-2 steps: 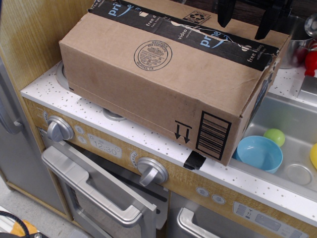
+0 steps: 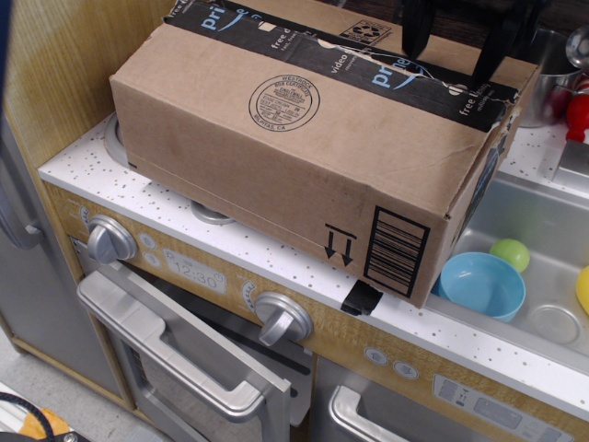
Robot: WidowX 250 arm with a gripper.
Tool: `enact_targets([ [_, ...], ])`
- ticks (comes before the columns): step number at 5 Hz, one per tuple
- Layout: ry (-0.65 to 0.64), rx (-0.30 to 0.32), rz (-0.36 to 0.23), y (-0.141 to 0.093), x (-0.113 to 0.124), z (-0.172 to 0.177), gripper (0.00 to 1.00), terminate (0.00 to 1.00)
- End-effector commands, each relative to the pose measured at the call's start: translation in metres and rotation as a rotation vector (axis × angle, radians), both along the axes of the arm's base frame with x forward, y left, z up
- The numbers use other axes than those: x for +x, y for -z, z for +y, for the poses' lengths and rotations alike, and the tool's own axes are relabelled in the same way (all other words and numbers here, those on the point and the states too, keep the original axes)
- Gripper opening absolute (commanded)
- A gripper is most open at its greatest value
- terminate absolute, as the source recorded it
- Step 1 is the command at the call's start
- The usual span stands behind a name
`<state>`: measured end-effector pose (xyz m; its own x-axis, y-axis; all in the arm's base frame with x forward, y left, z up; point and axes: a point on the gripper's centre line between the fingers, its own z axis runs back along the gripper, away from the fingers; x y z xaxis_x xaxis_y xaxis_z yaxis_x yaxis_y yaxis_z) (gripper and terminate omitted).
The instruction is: Open large4fbox flaps
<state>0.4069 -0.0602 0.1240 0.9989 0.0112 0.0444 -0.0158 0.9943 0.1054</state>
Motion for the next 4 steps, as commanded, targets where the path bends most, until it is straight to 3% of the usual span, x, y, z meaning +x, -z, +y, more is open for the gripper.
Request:
enact_targets([
  [1, 0.010, -0.035, -0.047, -0.015, 0.006, 0.002, 1.00, 0.00],
  [4, -0.028, -0.049, 0.047, -0.024, -0.025, -0.012, 1.00, 0.00],
])
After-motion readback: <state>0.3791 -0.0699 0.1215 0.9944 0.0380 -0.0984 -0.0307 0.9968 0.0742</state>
